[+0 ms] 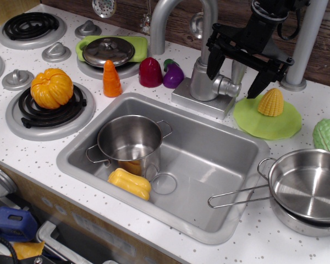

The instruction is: Turn lever vertical to front

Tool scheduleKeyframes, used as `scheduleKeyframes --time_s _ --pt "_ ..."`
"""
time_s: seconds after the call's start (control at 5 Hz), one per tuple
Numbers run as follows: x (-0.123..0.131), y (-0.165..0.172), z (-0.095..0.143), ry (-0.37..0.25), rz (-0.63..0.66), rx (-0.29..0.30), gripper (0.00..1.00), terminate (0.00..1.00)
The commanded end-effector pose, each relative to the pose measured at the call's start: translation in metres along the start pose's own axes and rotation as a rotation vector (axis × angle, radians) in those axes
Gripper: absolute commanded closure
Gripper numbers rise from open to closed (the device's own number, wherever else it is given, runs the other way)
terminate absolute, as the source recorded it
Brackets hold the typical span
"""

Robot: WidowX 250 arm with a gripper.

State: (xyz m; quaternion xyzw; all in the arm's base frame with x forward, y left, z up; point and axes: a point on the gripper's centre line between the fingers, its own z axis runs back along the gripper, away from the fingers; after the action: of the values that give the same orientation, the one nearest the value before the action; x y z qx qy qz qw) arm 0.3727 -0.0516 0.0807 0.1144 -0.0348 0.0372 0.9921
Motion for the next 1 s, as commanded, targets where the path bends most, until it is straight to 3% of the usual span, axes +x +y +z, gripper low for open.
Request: scheduleKeyframes --time_s 0.0,0.4,0.8 --pt "0.0 0.0 0.0 0.0 0.0 0.0 0.0 0.0" --pt "0.012 0.009 0.01 -0.118 0.03 -0.046 0.0 0.0" --pt "0.033 0.013 0.026 -0.199 0.071 -0.024 0.0 0.0"
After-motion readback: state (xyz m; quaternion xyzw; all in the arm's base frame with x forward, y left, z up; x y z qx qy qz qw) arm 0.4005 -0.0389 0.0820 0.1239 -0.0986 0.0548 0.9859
